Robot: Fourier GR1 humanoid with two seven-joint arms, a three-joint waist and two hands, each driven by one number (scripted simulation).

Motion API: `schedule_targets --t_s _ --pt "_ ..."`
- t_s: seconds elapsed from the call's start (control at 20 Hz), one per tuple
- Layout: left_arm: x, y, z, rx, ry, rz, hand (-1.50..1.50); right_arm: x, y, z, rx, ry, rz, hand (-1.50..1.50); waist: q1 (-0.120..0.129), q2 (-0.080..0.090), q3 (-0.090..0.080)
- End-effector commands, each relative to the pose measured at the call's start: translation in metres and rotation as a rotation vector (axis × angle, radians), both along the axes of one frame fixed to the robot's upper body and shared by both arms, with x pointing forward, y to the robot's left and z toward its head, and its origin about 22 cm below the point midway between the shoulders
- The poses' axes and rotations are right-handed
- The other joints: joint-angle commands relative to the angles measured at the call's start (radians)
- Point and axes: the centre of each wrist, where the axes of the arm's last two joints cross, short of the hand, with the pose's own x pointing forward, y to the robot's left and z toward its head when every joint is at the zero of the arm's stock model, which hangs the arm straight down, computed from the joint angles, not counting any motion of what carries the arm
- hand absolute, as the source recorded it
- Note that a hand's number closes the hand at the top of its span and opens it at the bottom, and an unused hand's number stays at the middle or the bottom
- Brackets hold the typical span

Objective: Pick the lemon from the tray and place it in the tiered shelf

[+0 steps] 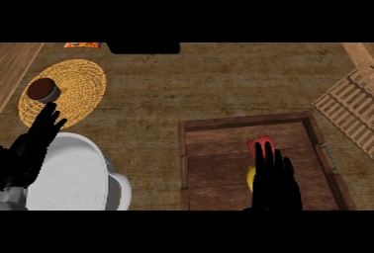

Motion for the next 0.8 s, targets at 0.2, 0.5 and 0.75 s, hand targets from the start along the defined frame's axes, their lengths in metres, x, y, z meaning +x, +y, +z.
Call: schedule_targets --t_s 0.2,0.5,0.75 --pt "-0.007 0.009 -0.018 0.003 0.115 0.027 0.00 0.021 0.004 0.024 -0.125 0.145 -0.076 -1.50 0.003 0.007 -0.005" --pt "-0.005 0.008 -0.035 0.004 0.101 0.048 0.00 0.027 -0.001 0.003 -0.140 0.167 -0.107 -1.50 -0.007 0.009 -0.005" --pt "-0.017 0.015 -0.036 -0.001 0.115 0.037 0.00 0.049 -0.017 -0.004 -0.123 0.155 -0.092 -1.50 0.004 0.008 -0.004"
